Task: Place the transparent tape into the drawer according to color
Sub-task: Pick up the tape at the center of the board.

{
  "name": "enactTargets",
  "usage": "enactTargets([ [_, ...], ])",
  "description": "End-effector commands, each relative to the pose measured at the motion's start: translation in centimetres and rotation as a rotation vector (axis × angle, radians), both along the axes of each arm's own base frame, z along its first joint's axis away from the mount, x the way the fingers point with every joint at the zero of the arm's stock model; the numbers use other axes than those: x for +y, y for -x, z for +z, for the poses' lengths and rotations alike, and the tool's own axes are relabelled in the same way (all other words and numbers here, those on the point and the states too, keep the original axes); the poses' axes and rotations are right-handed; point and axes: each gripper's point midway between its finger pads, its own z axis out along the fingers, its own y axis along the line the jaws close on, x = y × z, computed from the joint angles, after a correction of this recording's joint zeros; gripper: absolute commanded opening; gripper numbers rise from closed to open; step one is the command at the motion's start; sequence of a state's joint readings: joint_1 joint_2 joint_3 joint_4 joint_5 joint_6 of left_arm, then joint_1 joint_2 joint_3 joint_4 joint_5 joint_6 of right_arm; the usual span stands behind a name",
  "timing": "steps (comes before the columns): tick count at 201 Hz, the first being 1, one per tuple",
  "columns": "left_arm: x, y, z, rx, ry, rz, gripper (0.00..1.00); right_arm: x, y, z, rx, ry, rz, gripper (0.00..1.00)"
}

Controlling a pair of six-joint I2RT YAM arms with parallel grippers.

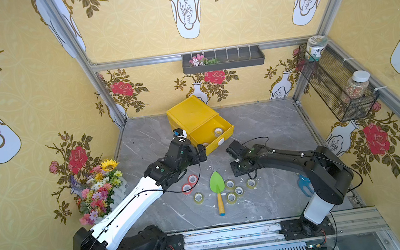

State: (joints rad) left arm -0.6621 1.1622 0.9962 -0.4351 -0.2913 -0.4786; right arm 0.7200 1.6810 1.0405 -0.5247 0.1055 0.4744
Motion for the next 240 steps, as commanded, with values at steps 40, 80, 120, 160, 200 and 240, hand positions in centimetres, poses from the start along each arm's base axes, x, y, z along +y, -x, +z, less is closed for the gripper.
enactTargets([
  [40, -0.2, -0.1, -0.2, 0.001, 0.001, -0.001, 1.00, 0.5, 0.5, 0.7, -0.004, -0.016, 0.013, 0.45],
  [80, 0.0, -0.2, -0.3, 0.003, -0.007, 0.008, 1.00, 0.4, 0.5, 1.8, -0.020, -0.026, 0.012, 0.45],
  [120, 0.5, -0.5, -0.9, 0.025, -0.041, 0.041, 1.00, 0.9, 0.9, 3.8, -0.048, -0.048, 0.028, 0.45],
  [160, 1.3, -0.8, -0.9, 0.027, -0.057, 0.081, 1.00, 1.6, 1.4, 7.2, -0.096, -0.089, 0.044, 0.45],
  [200, 1.8, -1.0, -0.3, 0.021, -0.036, 0.100, 1.00, 1.9, 1.5, 12.0, -0.175, -0.131, 0.058, 0.45],
  [240, 2.3, -1.1, 0.0, 0.017, -0.034, 0.117, 1.00, 2.9, 1.0, 17.5, -0.264, -0.189, 0.088, 0.45],
])
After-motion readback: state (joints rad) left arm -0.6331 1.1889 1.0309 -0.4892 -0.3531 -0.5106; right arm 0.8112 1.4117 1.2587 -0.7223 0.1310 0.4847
